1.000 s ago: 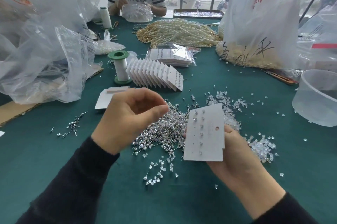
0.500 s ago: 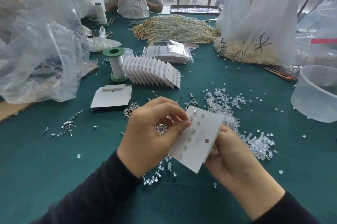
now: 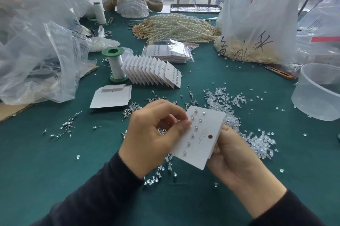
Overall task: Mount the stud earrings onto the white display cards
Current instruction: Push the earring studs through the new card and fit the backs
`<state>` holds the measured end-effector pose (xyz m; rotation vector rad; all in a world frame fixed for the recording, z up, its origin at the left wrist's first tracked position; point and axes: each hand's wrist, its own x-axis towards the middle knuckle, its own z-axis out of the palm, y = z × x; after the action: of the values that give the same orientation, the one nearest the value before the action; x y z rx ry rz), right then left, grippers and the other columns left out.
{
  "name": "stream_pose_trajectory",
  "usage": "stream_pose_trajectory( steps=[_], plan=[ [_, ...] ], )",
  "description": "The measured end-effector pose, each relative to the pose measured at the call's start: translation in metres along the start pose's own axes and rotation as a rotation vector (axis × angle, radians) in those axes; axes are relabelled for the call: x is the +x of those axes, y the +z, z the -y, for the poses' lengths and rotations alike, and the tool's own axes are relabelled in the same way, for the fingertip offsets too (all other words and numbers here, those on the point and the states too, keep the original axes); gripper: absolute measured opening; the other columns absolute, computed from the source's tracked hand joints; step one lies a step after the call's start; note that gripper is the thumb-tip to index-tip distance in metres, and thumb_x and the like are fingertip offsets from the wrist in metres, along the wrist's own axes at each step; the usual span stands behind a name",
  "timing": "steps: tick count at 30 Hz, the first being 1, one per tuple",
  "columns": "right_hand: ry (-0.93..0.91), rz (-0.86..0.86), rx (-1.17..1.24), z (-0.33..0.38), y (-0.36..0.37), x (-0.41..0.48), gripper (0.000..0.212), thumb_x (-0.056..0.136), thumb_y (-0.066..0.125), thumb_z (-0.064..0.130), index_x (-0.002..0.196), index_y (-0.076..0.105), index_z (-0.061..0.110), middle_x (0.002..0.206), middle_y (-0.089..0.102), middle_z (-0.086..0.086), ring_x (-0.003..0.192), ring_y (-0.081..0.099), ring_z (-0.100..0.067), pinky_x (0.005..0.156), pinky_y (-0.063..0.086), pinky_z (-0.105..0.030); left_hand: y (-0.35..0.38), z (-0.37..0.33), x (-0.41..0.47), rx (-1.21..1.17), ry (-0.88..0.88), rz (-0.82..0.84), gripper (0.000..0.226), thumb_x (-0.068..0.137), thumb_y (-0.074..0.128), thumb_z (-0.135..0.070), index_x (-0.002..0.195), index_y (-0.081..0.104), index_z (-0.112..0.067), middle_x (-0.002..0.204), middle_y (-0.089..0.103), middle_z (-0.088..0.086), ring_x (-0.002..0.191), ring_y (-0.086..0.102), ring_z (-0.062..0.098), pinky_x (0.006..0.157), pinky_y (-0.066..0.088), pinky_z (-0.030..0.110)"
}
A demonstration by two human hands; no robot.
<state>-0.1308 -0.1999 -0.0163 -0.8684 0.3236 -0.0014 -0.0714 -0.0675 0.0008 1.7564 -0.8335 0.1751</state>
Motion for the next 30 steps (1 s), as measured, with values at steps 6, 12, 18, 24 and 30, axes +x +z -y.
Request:
stream_pose_trajectory(
  steps=[6, 12, 18, 24, 30],
  plan=[
    [0.047, -0.025, 0.123, 0.004, -0.003, 0.001, 0.039, 0.066, 0.056, 0.01, 0.102, 0.065, -0.003, 0.1, 0.07, -0.022, 0.087, 0.069, -0.031, 0.08, 0.056, -0.044, -0.006, -0.002, 0.0, 0.067, 0.103, 0.177, 0.032, 0.07, 0.073, -0.034, 0.09, 0.071, -0.009, 0.095, 0.063, 0.004, 0.078, 0.062, 0.014, 0.064, 0.053, 0.027],
    [0.045, -0.096, 0.198, 0.006, -0.001, 0.0, 0.022, 0.062, 0.058, 0.009, 0.073, 0.076, 0.005, 0.086, 0.073, -0.017, 0.072, 0.071, -0.023, 0.063, 0.06, -0.036, -0.002, 0.003, -0.005, 0.347, 0.234, 0.3, 0.049, 0.066, 0.076, -0.02, 0.11, 0.06, -0.005, 0.11, 0.058, 0.005, 0.096, 0.058, 0.016, 0.081, 0.049, 0.028],
    [-0.001, -0.073, 0.172, 0.005, 0.0, -0.002, 0.016, 0.06, 0.061, 0.007, 0.067, 0.076, 0.005, 0.077, 0.073, -0.014, 0.064, 0.07, -0.019, 0.055, 0.058, -0.027, -0.004, 0.006, -0.002, 0.288, 0.238, 0.247, 0.036, 0.068, 0.059, 0.003, 0.103, 0.064, -0.002, 0.102, 0.063, 0.006, 0.085, 0.061, 0.016, 0.074, 0.052, 0.03],
    [-0.124, 0.034, -0.024, 0.0, 0.0, -0.004, 0.016, 0.064, 0.069, 0.009, 0.078, 0.074, 0.005, 0.083, 0.072, -0.017, 0.072, 0.07, -0.024, 0.063, 0.056, -0.026, 0.0, 0.006, 0.0, 0.322, 0.171, -0.116, 0.013, 0.073, 0.061, 0.0, 0.083, 0.07, -0.004, 0.076, 0.07, 0.006, 0.068, 0.06, 0.012, 0.066, 0.049, 0.021],
    [-0.608, 0.143, -1.387, -0.01, 0.001, -0.015, 0.012, 0.081, 0.068, 0.01, 0.081, 0.069, 0.022, 0.08, 0.062, 0.011, 0.079, 0.055, -0.003, 0.071, 0.042, -0.014, -0.014, 0.016, 0.011, -0.184, -0.48, -0.3, 0.014, 0.076, 0.065, -0.003, 0.068, 0.062, -0.014, 0.051, 0.065, 0.001, 0.048, 0.061, 0.018, 0.05, 0.054, 0.033]
  ],
)
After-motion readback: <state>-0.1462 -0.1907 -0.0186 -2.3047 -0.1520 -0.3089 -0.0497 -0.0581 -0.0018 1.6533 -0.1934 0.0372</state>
